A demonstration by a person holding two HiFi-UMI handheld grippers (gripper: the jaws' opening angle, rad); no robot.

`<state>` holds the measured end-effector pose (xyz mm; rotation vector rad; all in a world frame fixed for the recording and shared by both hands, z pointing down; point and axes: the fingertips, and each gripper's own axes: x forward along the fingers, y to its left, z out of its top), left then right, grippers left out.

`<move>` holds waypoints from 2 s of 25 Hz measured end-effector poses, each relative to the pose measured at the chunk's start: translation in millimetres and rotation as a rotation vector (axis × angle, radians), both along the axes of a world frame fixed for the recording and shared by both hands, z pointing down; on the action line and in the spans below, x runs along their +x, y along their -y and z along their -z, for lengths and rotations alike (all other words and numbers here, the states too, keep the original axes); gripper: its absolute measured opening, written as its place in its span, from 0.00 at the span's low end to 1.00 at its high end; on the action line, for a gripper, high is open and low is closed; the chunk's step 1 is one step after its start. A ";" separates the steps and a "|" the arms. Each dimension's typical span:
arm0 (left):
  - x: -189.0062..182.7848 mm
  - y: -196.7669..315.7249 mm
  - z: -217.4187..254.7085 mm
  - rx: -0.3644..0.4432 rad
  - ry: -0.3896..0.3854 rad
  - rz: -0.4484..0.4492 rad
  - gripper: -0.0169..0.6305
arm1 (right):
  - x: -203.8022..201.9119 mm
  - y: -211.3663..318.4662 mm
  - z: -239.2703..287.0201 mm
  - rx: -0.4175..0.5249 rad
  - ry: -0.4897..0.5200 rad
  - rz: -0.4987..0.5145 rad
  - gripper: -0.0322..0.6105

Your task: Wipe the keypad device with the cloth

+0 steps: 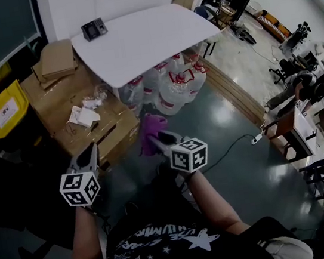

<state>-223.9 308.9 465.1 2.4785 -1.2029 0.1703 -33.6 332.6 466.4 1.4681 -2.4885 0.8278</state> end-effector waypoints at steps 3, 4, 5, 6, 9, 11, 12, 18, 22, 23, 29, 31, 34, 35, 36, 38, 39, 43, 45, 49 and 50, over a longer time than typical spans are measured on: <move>15.7 18.2 -0.5 -0.002 0.008 0.013 0.04 | 12.6 14.3 -4.9 -0.001 0.018 0.021 0.19; 23.7 24.4 -0.4 -0.001 0.011 0.016 0.04 | 19.7 19.8 -6.9 -0.004 0.023 0.025 0.19; 33.6 30.3 -0.5 -0.001 0.015 0.017 0.04 | 28.7 25.8 -8.5 -0.007 0.028 0.027 0.19; 45.1 35.9 -1.2 -0.003 0.021 0.014 0.04 | 39.2 32.3 -9.5 -0.010 0.034 0.028 0.19; 81.1 53.1 -5.8 -0.014 0.039 0.000 0.04 | 72.1 55.2 -11.6 -0.018 0.053 0.031 0.19; 101.7 65.6 -10.6 -0.028 0.046 0.004 0.04 | 92.2 71.5 -15.3 -0.028 0.057 0.037 0.19; 111.5 71.9 -13.0 -0.037 0.047 0.009 0.04 | 102.0 79.7 -17.1 -0.032 0.054 0.041 0.19; 164.4 107.9 -22.9 -0.071 0.070 0.031 0.04 | 160.4 127.6 -22.5 -0.039 0.068 0.047 0.19; 192.8 129.0 -22.8 -0.076 0.091 0.055 0.04 | 193.1 149.9 -27.1 -0.049 0.092 0.066 0.19; 199.2 132.7 -21.8 -0.075 0.095 0.063 0.04 | 199.9 153.8 -27.9 -0.051 0.096 0.076 0.19; 226.4 145.9 -15.4 -0.057 0.091 0.138 0.04 | 230.2 172.8 -31.7 -0.050 0.103 0.146 0.19; 230.8 145.1 -15.6 -0.055 0.113 0.144 0.04 | 235.4 178.8 -35.0 -0.055 0.109 0.156 0.19; 228.7 143.9 -12.6 -0.071 0.099 0.167 0.04 | 235.1 185.4 -39.5 -0.067 0.133 0.162 0.19; 226.2 144.5 -12.3 -0.079 0.085 0.181 0.04 | 233.3 186.4 -41.7 -0.072 0.141 0.167 0.19; 223.9 146.0 -13.5 -0.087 0.076 0.193 0.04 | 231.6 187.3 -44.8 -0.079 0.147 0.172 0.19; 222.1 150.7 -19.2 -0.101 0.079 0.201 0.04 | 230.1 189.5 -52.6 -0.097 0.149 0.174 0.19; 222.3 153.2 -22.8 -0.108 0.083 0.199 0.04 | 230.7 190.3 -56.1 -0.107 0.150 0.171 0.19; 221.8 171.3 -35.4 -0.138 0.062 0.188 0.04 | 240.6 198.6 -61.0 -0.125 0.147 0.144 0.19; 222.4 188.9 -37.6 -0.142 0.041 0.178 0.04 | 248.7 208.8 -61.8 -0.125 0.117 0.129 0.19; 224.9 233.5 -37.7 -0.133 0.013 0.153 0.04 | 266.2 239.8 -57.9 -0.122 0.072 0.079 0.19; 224.5 246.8 -37.0 -0.132 0.008 0.149 0.04 | 269.1 251.2 -55.6 -0.120 0.071 0.061 0.19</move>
